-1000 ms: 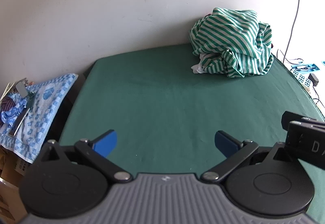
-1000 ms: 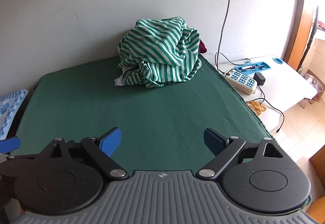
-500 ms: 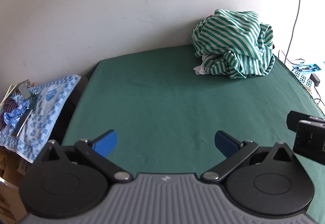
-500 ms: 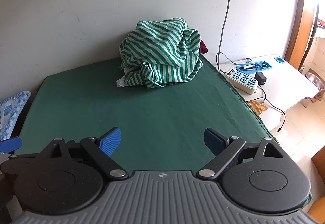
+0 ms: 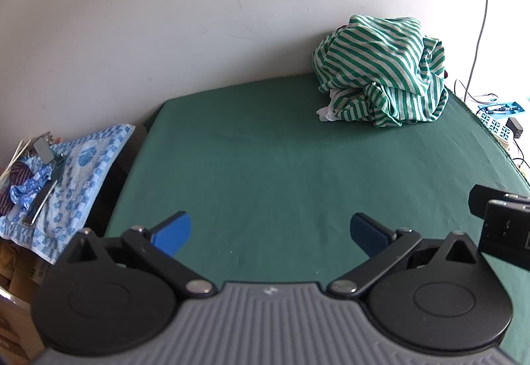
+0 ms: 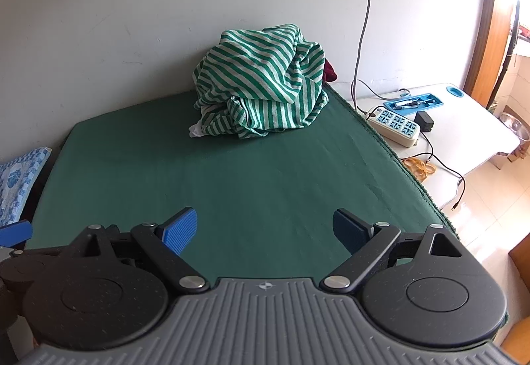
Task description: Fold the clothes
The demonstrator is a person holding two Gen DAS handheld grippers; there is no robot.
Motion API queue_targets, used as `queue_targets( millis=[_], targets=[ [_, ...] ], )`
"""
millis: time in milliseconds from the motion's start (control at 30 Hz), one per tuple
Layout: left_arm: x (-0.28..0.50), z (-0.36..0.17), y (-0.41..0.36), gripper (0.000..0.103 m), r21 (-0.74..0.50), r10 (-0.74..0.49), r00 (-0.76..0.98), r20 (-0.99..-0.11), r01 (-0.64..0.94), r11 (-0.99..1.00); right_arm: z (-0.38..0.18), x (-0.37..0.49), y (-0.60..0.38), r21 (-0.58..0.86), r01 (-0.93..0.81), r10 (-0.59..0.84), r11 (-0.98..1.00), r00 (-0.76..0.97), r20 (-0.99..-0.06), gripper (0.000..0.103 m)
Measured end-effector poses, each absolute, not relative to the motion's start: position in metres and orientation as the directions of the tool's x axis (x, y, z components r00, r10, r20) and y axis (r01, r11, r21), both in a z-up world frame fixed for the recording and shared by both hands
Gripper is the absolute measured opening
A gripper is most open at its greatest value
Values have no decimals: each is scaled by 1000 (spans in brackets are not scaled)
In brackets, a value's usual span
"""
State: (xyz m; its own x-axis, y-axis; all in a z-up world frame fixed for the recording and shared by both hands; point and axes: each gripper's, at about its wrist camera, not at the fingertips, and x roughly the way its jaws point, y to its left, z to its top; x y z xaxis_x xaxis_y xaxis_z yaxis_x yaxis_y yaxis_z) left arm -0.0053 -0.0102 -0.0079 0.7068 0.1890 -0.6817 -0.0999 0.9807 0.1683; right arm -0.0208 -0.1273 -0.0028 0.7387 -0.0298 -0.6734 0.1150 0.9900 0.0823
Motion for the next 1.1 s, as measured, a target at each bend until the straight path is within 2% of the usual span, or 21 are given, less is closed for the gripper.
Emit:
queue_targets(
  millis=[1100],
  targets=[
    [-2,-13,-9,103,151,155,695,-702,-67,986,-4,-22,-123,76,127,-42,989,735,-677,91]
  ],
)
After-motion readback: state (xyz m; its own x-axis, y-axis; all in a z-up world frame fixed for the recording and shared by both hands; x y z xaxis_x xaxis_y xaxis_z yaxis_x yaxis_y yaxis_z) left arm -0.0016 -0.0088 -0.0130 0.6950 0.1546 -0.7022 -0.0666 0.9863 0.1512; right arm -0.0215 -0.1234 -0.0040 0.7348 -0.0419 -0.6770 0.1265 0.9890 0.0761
